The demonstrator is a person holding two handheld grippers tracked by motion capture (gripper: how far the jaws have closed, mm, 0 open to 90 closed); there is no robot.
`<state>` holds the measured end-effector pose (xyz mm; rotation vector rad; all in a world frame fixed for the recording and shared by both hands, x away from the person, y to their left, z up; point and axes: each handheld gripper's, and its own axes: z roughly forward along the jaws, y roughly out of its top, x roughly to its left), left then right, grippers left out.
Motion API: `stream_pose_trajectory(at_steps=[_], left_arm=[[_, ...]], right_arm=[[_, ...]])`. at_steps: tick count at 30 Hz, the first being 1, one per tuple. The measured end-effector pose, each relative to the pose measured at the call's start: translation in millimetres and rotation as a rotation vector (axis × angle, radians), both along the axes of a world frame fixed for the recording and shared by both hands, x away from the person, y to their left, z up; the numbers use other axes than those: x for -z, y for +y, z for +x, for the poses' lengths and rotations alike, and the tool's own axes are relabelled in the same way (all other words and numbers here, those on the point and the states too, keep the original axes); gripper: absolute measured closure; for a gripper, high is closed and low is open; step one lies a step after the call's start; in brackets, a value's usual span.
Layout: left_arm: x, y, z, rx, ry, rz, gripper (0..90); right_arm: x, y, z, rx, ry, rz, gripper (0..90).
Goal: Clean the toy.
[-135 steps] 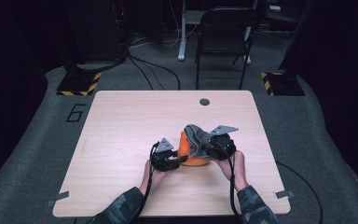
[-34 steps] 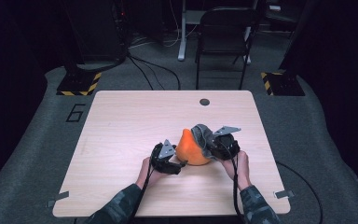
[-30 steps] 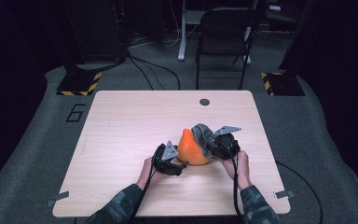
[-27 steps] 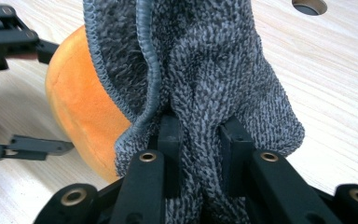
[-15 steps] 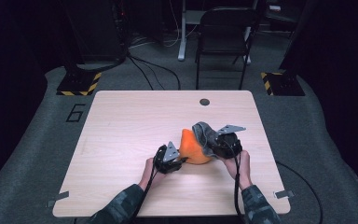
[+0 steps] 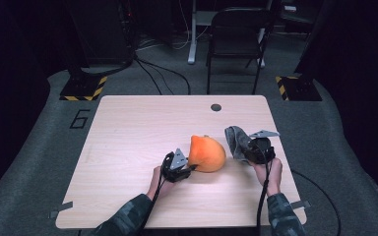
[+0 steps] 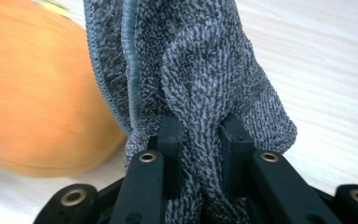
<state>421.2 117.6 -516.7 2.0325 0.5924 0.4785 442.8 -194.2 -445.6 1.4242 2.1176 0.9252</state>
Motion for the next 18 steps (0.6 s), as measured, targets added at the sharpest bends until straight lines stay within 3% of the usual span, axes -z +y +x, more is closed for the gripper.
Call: stream_pose_trajectory(at_steps=[6,13,14,18], left_arm=[[-1.1,0.8,-1.0,-0.015,-0.002,-0.054,69.6],[-8.9,1.1,-2.4,-0.018,-0.016,-0.093,72.3],[-13.3,2.0,-2.7,-0.025,0.005,-0.126,72.2],[-21.3,5.3,-2.9,-0.025,0.033,-0.168,72.1]], right_arm=[[4.8,-4.1,2.8,0.011,0.016,-0.003,73.4],[2.6,-6.6,2.1,0.016,0.004,0.002,73.4],[1.3,-9.0,1.4,0.019,-0.003,0.010,73.5],[-1.7,-11.2,-0.1,0.025,-0.012,0.016,73.5]])
